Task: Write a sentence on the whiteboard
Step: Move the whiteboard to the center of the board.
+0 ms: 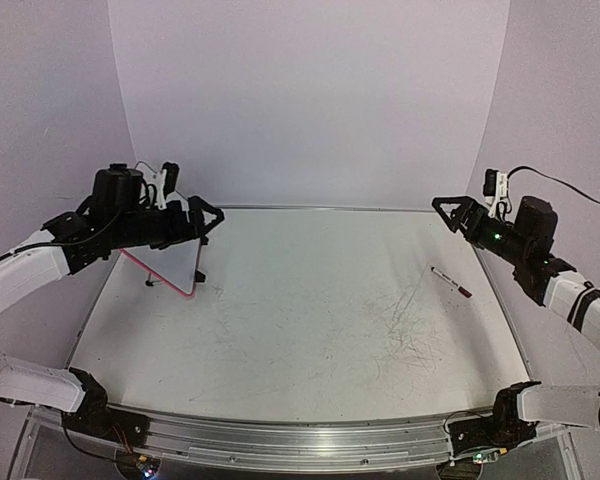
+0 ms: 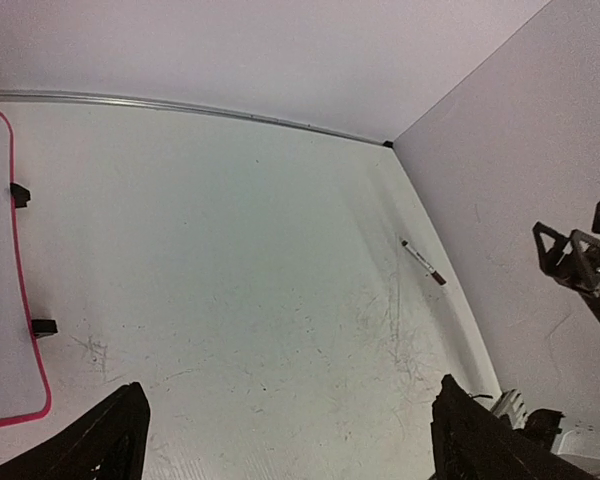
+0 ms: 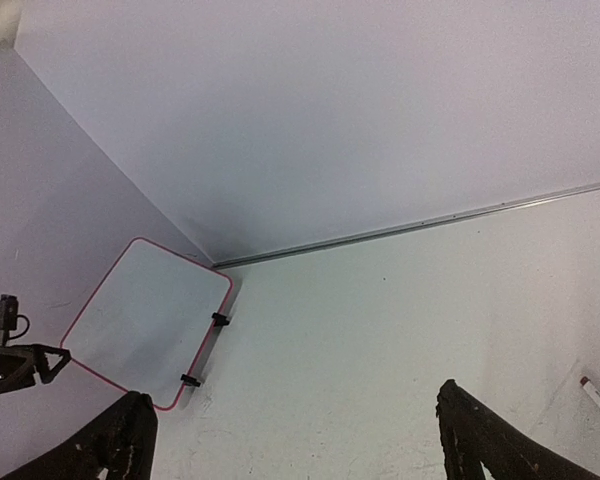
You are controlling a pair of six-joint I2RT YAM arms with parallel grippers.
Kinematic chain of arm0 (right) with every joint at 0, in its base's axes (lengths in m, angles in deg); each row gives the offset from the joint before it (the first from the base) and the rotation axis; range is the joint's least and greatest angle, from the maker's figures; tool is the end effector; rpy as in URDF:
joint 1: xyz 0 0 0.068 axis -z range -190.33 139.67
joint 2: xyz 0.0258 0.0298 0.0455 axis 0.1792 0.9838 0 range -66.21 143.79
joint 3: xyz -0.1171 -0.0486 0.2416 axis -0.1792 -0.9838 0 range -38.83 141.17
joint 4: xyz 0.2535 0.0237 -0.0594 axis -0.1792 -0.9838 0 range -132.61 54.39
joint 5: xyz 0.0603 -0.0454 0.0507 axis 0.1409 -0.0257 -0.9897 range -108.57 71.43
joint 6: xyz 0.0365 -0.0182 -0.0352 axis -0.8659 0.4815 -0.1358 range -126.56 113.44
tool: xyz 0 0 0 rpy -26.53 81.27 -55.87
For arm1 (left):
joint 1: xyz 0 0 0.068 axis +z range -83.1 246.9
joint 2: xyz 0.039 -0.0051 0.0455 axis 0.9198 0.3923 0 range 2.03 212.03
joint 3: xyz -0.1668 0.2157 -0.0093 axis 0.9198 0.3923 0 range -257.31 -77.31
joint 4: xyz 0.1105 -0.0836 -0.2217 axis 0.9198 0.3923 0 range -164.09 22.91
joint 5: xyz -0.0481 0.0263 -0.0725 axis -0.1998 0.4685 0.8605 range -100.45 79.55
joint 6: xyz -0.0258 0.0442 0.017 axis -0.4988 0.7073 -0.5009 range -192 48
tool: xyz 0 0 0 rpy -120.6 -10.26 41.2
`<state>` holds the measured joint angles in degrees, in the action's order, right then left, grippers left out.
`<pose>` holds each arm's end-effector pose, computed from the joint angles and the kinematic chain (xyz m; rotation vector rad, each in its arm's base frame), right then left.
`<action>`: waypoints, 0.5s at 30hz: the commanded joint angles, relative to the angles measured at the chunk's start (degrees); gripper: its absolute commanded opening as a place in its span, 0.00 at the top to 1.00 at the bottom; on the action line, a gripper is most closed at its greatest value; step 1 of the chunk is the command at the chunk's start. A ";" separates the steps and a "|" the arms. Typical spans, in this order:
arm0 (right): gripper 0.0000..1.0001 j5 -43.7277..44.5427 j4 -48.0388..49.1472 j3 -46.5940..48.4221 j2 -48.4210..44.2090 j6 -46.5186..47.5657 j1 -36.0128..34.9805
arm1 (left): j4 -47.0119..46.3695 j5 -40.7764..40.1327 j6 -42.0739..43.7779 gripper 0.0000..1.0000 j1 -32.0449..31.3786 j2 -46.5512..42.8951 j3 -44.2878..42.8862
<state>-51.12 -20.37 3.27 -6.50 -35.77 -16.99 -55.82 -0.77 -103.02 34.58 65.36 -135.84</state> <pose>0.2386 0.0472 0.3203 -0.1289 1.6834 0.9320 0.2090 -0.1392 0.3459 0.1396 2.0722 -0.8689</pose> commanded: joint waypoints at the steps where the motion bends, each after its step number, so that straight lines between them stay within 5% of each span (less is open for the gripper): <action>1: 0.02 -5.72 4.25 -0.18 -2.34 1.81 0.00 | 3.43 -14.58 2.99 0.01 -6.85 8.43 -5.26; 6: 0.02 -4.93 1.78 0.02 -4.36 3.51 -0.10 | 13.26 -26.38 4.71 0.06 -12.29 22.20 -12.89; 15: 0.02 -4.02 -1.26 0.53 -5.79 6.09 -0.19 | 27.04 -40.39 10.63 0.09 -12.86 41.04 -25.60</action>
<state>-54.89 -21.16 3.21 -11.30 -31.57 -17.00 -37.56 -29.67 -96.15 21.58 101.24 -154.78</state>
